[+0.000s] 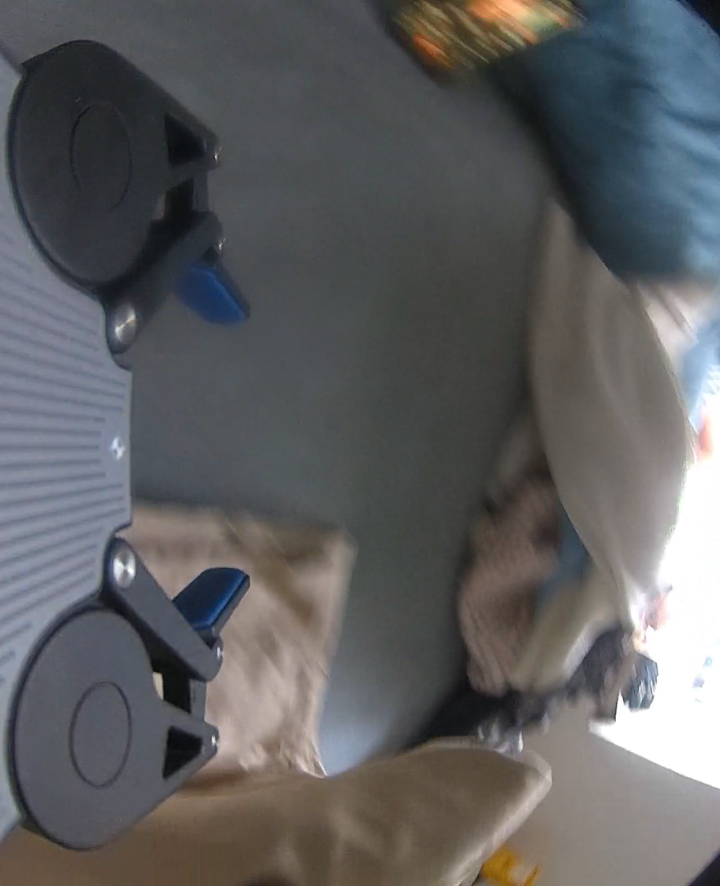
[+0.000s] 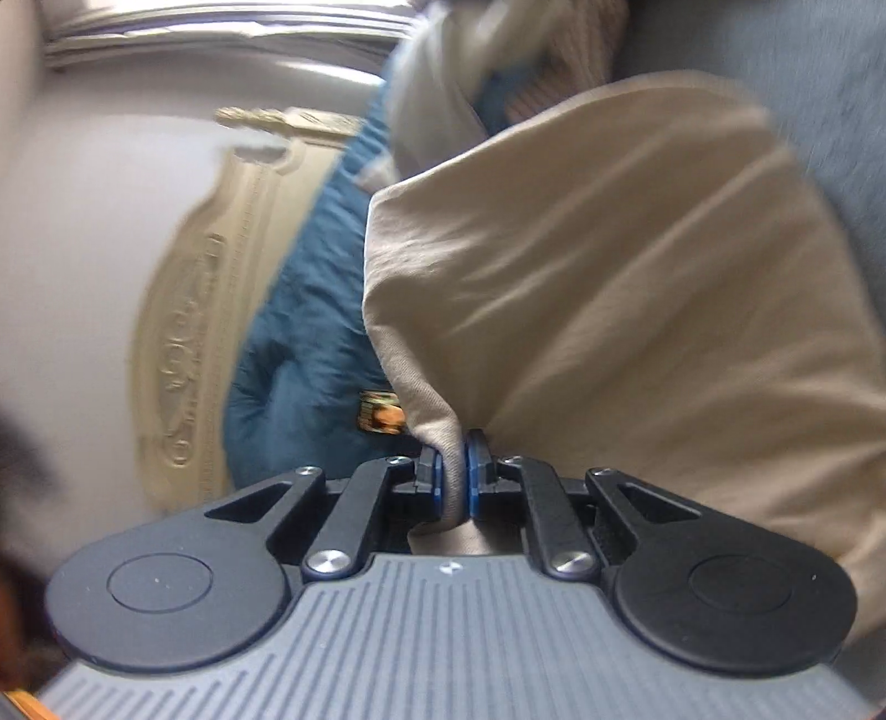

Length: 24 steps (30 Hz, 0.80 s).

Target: Fold clothes

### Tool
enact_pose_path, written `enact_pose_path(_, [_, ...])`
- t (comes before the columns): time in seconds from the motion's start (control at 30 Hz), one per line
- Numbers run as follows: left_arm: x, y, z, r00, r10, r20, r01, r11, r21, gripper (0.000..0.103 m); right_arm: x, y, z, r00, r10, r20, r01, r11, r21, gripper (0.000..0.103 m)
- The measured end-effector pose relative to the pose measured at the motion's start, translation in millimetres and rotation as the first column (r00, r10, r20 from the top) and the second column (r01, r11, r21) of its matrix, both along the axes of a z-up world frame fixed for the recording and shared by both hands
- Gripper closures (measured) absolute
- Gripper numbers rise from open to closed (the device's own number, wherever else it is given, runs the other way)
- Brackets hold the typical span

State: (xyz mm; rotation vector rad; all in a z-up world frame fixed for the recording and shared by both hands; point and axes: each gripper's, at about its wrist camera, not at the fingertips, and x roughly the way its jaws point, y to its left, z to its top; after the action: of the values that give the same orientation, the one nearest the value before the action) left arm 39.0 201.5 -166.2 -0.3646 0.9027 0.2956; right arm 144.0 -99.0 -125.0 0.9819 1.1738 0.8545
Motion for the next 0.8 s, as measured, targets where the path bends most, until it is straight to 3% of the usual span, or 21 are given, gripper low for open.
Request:
enact_pose_path(0.23, [-20,22,-5,0.998,0.065,-0.008,-0.065,0.993,-0.094,0.013,17,71,-45,0.998,0.034,-0.045,-0.042,0.977,-0.210,0.095])
enact_pose_path(0.33, [-26,30,-6,0.996,0.089,-0.008,-0.090,0.987,-0.134,0.013,16,84,-60,0.996,0.032,-0.079,-0.049,0.970,-0.236,0.083])
enact_pose_path(0.4, [-26,34,-4,0.996,0.094,-0.002,-0.093,0.984,-0.155,0.013,15,84,-66,0.994,0.016,-0.107,-0.036,0.981,-0.189,0.059])
enact_pose_path(0.5, [-24,33,0,0.996,0.088,0.011,-0.085,0.980,-0.179,0.013,12,69,-63,0.990,-0.018,-0.136,0.023,0.999,0.031,0.039])
enact_pose_path(0.53, [-28,33,2,0.996,0.082,0.017,-0.078,0.979,-0.186,0.013,11,63,-62,0.990,-0.033,-0.140,0.046,0.995,0.089,0.036])
enact_pose_path(0.67, [-33,24,7,0.999,0.027,0.035,-0.017,0.970,-0.244,0.013,2,23,-40,0.986,-0.120,-0.117,0.138,0.976,0.170,0.033])
enact_pose_path(0.73, [-37,20,9,0.999,-0.014,0.040,0.025,0.955,-0.295,0.013,-12,-7,-27,0.985,-0.157,-0.071,0.166,0.976,0.138,0.033])
enact_pose_path(0.8, [-41,15,6,0.998,-0.055,0.029,0.061,0.935,-0.349,0.014,-28,-34,-15,0.985,-0.174,-0.004,0.174,0.984,0.032,0.033])
